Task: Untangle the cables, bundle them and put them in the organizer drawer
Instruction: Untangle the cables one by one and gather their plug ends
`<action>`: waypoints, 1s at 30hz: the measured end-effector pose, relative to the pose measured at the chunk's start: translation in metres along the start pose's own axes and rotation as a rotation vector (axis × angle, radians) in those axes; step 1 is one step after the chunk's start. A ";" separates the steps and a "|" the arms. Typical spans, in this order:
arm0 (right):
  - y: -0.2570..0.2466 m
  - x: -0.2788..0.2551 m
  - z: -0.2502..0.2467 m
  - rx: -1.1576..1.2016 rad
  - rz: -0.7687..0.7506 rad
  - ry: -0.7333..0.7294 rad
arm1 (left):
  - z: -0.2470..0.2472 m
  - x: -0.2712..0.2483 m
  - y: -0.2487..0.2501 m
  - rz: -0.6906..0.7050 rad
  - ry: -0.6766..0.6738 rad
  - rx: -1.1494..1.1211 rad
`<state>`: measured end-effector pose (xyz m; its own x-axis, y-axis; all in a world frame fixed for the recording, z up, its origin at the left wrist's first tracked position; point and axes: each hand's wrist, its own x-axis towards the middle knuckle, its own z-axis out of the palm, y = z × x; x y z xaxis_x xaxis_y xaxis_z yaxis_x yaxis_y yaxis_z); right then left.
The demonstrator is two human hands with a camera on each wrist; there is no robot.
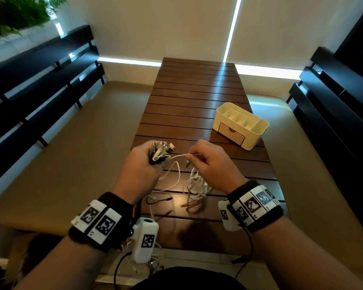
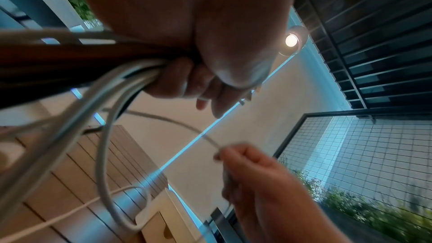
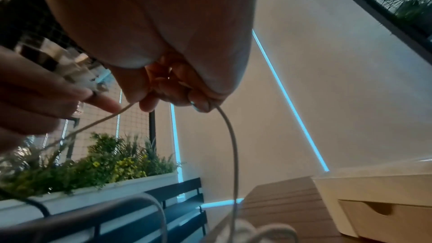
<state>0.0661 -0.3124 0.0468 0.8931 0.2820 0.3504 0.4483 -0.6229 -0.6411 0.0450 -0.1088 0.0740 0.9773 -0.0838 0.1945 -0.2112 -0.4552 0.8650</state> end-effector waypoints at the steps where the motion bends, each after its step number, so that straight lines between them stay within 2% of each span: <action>1: -0.006 0.002 0.001 0.019 -0.030 0.005 | 0.003 0.002 0.000 0.008 -0.045 0.027; 4: -0.016 0.005 -0.001 0.074 -0.059 0.019 | 0.006 0.004 0.003 0.024 -0.151 0.099; 7: -0.013 0.002 -0.005 0.088 0.014 -0.022 | 0.004 0.004 0.004 0.019 -0.171 0.151; 12: 0.002 -0.021 -0.008 0.104 0.149 -0.109 | -0.015 0.004 0.000 -0.068 -0.068 0.033; 17: -0.002 -0.047 -0.014 0.202 0.294 -0.125 | -0.035 0.004 -0.008 -0.136 0.037 -0.078; 21: -0.012 -0.057 -0.004 0.229 0.385 -0.211 | -0.037 -0.001 -0.008 -0.119 0.040 -0.113; 24: -0.016 -0.063 0.010 0.194 0.421 -0.253 | -0.039 -0.005 -0.010 -0.122 0.048 -0.155; 28: -0.011 -0.082 0.024 0.076 0.444 -0.309 | -0.053 -0.007 -0.020 -0.169 0.134 -0.254; 30: -0.008 -0.097 0.028 0.012 0.489 -0.390 | -0.060 -0.011 -0.023 -0.165 0.169 -0.282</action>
<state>-0.0231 -0.3140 -0.0008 0.9421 0.2135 -0.2587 -0.0170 -0.7398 -0.6726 0.0385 -0.0442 0.0803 0.9871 0.1292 0.0946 -0.0696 -0.1860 0.9801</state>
